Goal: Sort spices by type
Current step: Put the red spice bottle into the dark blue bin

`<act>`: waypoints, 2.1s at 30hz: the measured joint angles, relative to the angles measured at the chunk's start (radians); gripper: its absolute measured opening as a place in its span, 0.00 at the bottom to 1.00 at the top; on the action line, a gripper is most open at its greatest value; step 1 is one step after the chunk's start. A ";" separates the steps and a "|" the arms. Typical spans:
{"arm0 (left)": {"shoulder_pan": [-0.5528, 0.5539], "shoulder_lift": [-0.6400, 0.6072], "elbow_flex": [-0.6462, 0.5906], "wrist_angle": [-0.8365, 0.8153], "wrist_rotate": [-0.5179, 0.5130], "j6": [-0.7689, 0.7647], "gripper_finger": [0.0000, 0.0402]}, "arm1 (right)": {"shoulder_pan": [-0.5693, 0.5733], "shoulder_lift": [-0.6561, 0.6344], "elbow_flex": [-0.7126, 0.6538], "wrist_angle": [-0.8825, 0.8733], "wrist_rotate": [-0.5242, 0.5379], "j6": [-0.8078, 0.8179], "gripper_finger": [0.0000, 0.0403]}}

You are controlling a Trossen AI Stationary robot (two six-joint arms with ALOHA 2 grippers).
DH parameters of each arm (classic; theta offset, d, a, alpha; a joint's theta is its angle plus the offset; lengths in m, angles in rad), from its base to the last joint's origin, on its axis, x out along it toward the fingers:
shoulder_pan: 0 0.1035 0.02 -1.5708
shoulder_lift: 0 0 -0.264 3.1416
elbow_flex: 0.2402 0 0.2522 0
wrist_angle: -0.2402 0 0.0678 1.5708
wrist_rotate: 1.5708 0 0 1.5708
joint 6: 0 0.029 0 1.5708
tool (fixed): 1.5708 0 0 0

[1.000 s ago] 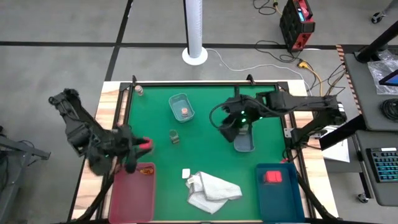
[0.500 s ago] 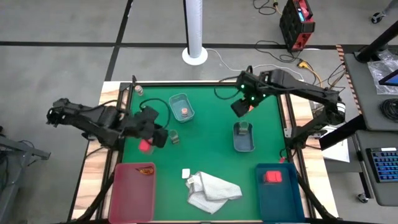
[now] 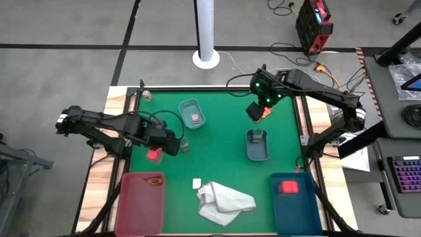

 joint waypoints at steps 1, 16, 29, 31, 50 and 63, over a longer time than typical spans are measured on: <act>0.000 0.003 0.000 -0.014 0.016 0.000 0.48 | 0.000 0.000 0.000 -0.001 -0.017 -0.011 0.59; 0.016 -0.037 -0.085 -0.053 0.107 0.100 0.65 | 0.027 -0.061 0.000 -0.001 -0.201 0.004 0.78; 0.096 -0.195 -0.398 0.123 0.138 0.283 0.67 | 0.029 -0.042 -0.001 0.010 -0.199 0.179 0.83; 0.102 -0.233 -0.452 0.196 0.138 0.286 0.67 | 0.029 -0.039 -0.001 0.011 -0.198 0.199 0.83; 0.104 -0.272 -0.689 0.396 0.087 0.334 0.61 | 0.031 -0.024 -0.001 0.072 -0.189 0.261 0.82; 0.104 -0.266 -0.598 0.426 0.084 0.511 0.47 | 0.041 -0.030 0.022 0.174 -0.200 0.117 0.81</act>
